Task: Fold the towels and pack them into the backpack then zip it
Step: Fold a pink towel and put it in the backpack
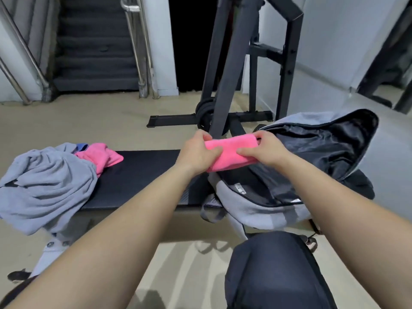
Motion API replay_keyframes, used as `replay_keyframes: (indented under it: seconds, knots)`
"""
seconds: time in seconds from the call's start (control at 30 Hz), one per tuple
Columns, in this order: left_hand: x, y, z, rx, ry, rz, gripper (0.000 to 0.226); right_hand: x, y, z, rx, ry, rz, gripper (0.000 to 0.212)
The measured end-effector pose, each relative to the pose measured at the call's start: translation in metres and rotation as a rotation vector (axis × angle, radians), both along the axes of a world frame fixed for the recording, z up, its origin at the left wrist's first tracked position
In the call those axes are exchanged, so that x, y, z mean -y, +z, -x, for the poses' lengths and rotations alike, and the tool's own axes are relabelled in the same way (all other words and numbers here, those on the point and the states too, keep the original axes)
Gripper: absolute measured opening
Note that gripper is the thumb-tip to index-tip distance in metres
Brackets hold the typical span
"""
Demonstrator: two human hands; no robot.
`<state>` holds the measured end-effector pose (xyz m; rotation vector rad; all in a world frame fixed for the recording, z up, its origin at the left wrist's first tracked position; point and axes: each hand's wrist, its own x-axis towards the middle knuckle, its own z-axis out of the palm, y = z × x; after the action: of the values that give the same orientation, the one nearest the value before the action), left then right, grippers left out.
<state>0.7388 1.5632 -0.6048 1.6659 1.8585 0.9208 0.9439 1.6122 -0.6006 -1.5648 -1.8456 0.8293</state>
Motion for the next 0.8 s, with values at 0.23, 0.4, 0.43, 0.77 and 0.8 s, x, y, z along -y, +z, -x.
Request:
replay_keyframes:
  seconds: [0.23,0.4,0.43,0.77,0.8]
  knots:
    - [-0.056,-0.024,-0.062,-0.170,-0.121,-0.014,0.049,-0.046,-0.035,-0.042,0.141,-0.226,-0.048,0.057]
    - [-0.088,-0.042,-0.079,-0.555,-0.207,-0.030,0.035,-0.087,-0.068,-0.035,0.308,-0.171,-0.001,0.047]
    - [-0.093,-0.043,-0.080,-0.657,-0.214,-0.040,0.033,-0.095,-0.073,-0.033,0.327,-0.167,0.010,0.048]
    - [-0.136,-0.057,-0.052,-0.551,-0.082,0.007,0.020,-0.095,-0.086,-0.027,0.640,-0.188,-0.275,0.044]
    - [-0.137,-0.058,-0.051,-0.508,-0.059,0.017,0.014,-0.089,-0.084,-0.025,0.645,-0.167,-0.314,0.041]
